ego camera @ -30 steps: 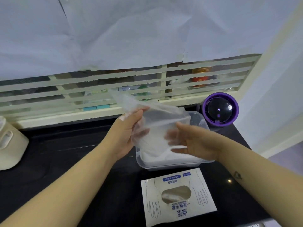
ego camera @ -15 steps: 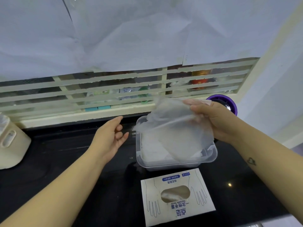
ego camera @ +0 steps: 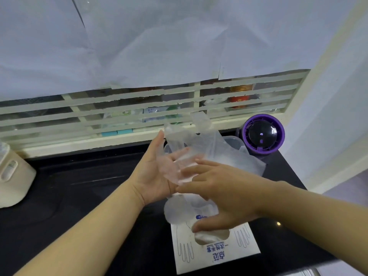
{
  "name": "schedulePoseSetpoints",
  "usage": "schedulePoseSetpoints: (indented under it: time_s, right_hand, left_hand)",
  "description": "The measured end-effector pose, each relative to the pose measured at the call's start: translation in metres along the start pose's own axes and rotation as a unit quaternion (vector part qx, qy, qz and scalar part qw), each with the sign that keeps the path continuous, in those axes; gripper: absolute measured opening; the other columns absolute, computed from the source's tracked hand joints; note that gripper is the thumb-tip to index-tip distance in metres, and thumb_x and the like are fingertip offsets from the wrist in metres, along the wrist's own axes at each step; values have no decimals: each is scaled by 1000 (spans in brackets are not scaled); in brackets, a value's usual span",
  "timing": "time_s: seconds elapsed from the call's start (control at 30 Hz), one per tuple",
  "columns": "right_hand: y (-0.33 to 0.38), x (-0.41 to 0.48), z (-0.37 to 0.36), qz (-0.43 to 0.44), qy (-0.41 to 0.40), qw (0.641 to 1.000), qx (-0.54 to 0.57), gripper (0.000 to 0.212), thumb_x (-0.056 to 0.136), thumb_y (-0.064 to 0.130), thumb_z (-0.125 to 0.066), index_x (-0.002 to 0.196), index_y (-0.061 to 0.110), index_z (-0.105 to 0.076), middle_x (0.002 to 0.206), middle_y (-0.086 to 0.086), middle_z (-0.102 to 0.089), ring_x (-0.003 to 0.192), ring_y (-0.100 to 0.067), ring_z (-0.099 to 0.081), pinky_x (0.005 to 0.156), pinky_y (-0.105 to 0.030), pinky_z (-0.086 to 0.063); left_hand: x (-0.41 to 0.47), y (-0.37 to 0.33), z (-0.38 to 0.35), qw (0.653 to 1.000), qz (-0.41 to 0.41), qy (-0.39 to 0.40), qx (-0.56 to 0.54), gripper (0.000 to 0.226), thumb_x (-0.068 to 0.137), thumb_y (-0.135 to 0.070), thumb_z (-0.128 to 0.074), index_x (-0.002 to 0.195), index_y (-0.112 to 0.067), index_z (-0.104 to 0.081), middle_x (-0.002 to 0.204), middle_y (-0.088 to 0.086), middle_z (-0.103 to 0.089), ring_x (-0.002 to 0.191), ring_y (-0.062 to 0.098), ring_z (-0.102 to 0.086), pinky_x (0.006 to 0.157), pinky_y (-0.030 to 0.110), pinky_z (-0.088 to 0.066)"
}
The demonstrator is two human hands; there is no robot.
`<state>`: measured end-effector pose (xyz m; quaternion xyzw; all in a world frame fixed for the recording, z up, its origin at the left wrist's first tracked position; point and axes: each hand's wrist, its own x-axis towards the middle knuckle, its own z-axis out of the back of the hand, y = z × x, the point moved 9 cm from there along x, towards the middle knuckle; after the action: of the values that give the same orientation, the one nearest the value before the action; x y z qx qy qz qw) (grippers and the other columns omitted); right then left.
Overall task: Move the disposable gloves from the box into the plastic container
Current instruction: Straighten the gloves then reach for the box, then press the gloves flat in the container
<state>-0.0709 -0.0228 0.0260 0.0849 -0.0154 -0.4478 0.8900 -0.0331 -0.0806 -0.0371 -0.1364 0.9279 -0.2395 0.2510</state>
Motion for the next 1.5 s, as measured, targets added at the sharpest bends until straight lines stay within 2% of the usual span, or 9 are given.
schedulePoseSetpoints:
  time_s: [0.2,0.37,0.47,0.6,0.7,0.9,1.1,1.3,1.5]
  right_hand:
    - [-15,-4,9,-12,-65,986,155,45,86,55,-53,122,28,-60,94,6,-62,108,-13,-55,94,-33,-44]
    - [-50,-15,17,-76,-224,951,202,28,87,37,-53,107,22,-66,108,7,-63,110,-5,-55,96,-30,-46]
    - [-101,-56,15,-256,-415,833,262,39,85,30,-65,122,26,-53,121,11,-55,117,-1,-49,104,-29,-42]
    - [-122,-60,-70,-424,-309,570,632,87,76,33,-73,149,27,-24,145,0,-40,127,-16,-46,95,-37,-46]
    - [-117,-40,-83,-379,-279,495,730,77,76,24,-75,143,22,-37,126,-10,-59,100,-27,-68,87,-42,-55]
    - [-151,-43,-45,-432,-244,757,425,81,88,11,-66,151,27,-18,81,-3,-70,58,1,-61,60,-15,-50]
    - [-169,-38,-57,-441,-171,805,357,82,90,10,-63,153,26,-14,76,1,-66,57,0,-60,48,-11,-44]
    - [-172,-33,-69,-440,-144,833,303,79,91,6,-60,152,28,-15,81,-7,-65,74,-26,-67,70,-34,-58]
    - [-174,-32,-70,-436,-117,850,272,74,93,4,-53,152,28,-13,75,-8,-65,71,-26,-66,70,-37,-59]
  left_hand:
    - [8,-1,5,1000,-23,-1,13,90,61,-43,-87,137,-11,-51,138,16,-55,111,30,-64,80,46,-58]
    - [22,-5,18,993,-67,-100,17,37,86,-26,-52,119,-15,-62,107,11,-73,84,24,-73,69,43,-61]
    - [22,-13,30,987,-111,-110,-48,33,90,-27,-48,117,-18,-64,112,11,-71,92,26,-72,71,47,-60]
    - [25,-12,43,975,-141,-128,-116,30,101,-27,-40,115,-20,-66,113,11,-71,90,26,-73,75,52,-57]
    - [27,-7,45,970,-150,-143,-128,31,100,-28,-41,119,-20,-64,110,11,-72,89,26,-73,76,53,-56]
    - [-4,-30,82,904,-273,-324,-67,29,99,-27,-48,125,-15,-56,118,7,-63,104,23,-64,84,43,-54]
    - [-34,-84,10,629,-465,-347,517,31,96,-7,-51,120,-27,-52,111,-17,-55,104,-4,-54,90,7,-42]
    - [79,-2,16,420,-20,-78,904,48,102,-32,-43,148,-29,-34,149,-2,-43,138,20,-36,113,36,-29]
    - [95,12,30,259,84,-22,962,38,100,-34,-42,137,-24,-50,136,8,-48,126,29,-40,108,40,-32]
